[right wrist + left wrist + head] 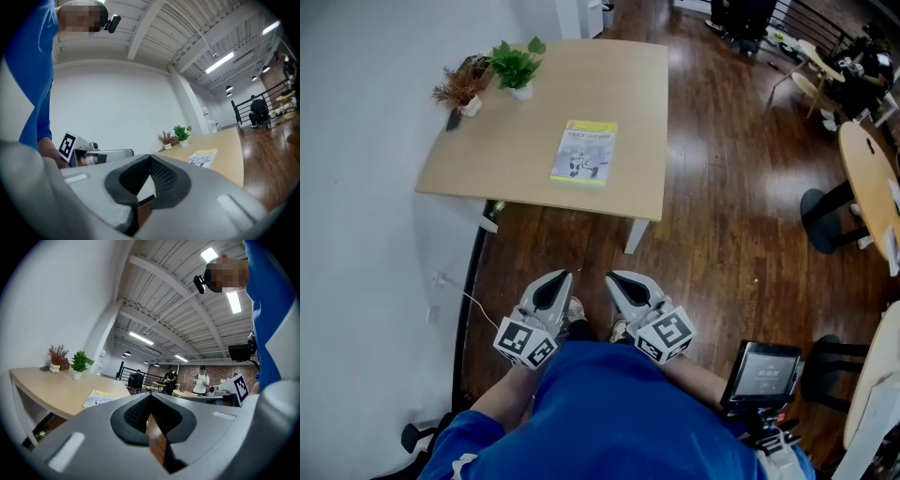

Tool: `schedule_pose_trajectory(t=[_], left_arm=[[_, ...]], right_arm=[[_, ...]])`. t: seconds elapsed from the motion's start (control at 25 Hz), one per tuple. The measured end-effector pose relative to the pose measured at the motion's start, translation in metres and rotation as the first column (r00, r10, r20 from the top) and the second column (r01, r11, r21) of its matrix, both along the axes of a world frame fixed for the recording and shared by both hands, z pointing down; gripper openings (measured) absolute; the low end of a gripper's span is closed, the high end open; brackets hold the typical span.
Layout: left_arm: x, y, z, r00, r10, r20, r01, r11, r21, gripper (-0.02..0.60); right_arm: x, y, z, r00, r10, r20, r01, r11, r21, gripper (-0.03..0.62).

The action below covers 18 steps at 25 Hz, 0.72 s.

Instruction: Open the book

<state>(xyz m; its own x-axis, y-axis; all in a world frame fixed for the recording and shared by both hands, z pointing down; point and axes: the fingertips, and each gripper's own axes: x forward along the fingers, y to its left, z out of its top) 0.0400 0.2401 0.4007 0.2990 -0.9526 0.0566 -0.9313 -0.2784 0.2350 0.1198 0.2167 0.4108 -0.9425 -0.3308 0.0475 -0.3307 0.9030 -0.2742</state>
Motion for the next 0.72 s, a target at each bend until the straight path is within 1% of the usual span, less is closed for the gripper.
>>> schedule_pose_trajectory(t=[0.2, 0.36, 0.56, 0.72], left_arm=[[-0.023, -0.031, 0.010, 0.999, 0.037, -0.034, -0.038, 0.999, -0.024, 0.006], [-0.053, -0.065, 0.025, 0.996, 0.069, -0.058, -0.072, 0.996, -0.048, 0.006], [-0.093, -0.112, 0.029, 0.989, 0.132, -0.067, -0.135, 0.990, -0.047, 0.006], [-0.120, -0.143, 0.033, 0.981, 0.184, -0.064, -0.187, 0.981, -0.043, 0.006]], right_arm=[[-0.021, -0.027, 0.014, 0.999, 0.015, -0.038, -0.015, 1.000, -0.013, 0.003], [-0.044, -0.061, 0.027, 0.995, 0.060, -0.075, -0.062, 0.998, -0.027, 0.003], [-0.083, -0.104, 0.030, 0.988, 0.112, -0.109, -0.115, 0.993, -0.023, 0.003], [-0.113, -0.131, 0.032, 0.980, 0.164, -0.115, -0.168, 0.985, -0.024, 0.003]])
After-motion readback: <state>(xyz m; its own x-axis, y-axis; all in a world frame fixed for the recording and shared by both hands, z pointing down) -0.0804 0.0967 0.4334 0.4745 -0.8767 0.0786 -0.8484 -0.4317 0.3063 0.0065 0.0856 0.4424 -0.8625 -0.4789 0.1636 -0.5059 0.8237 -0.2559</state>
